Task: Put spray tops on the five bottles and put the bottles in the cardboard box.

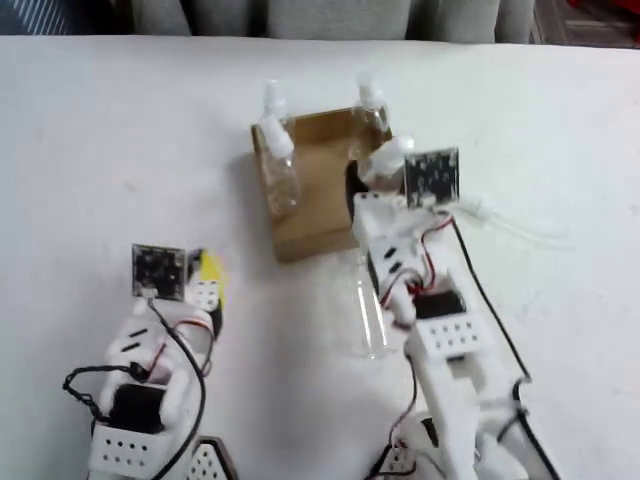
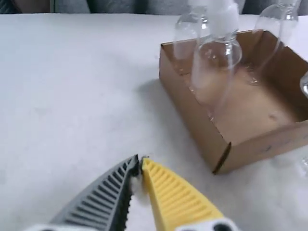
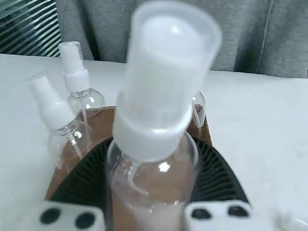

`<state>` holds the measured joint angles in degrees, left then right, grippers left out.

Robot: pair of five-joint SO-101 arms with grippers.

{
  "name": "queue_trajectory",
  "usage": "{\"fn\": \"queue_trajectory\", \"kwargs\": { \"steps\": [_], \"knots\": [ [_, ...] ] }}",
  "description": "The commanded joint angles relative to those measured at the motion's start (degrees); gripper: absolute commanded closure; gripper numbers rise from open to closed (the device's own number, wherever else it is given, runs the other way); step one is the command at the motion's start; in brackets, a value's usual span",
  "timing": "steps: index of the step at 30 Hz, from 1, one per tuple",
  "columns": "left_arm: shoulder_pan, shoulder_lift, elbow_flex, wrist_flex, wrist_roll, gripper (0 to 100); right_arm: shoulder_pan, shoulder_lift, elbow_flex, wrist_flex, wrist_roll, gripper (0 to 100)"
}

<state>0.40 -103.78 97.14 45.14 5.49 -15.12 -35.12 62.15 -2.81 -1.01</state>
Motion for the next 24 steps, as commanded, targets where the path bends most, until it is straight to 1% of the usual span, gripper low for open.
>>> {"fn": "queue_trajectory", "kwargs": {
  "steps": [1, 4, 7, 9, 19, 24],
  "knots": [
    [-2.0, -0.7, -0.2, 0.2, -0.4, 98, 1.5, 8.5, -9.4, -1.7, 0.1, 98.1],
    [-2.0, -0.7, -0.2, 0.2, -1.2, 98, 1.7, 16.1, -14.8, -1.7, 0.1, 98.1],
    [-1.9, -0.7, -0.2, 0.3, -5.2, 98, 3.0, 22.5, -19.6, -1.7, 0.1, 98.1],
    [-1.9, -0.7, -0.2, 0.3, -6.3, 98, 3.8, 26.0, -22.2, -1.7, 0.1, 98.1],
    [-2.1, -0.7, -0.2, 0.3, -6.8, 98, 4.8, 35.5, -28.0, -2.0, 0.1, 98.1],
    [-2.1, -0.7, -0.2, 0.3, -6.8, 98, 4.9, 38.4, -28.2, -6.9, 0.4, 98.1]
  ]
}}
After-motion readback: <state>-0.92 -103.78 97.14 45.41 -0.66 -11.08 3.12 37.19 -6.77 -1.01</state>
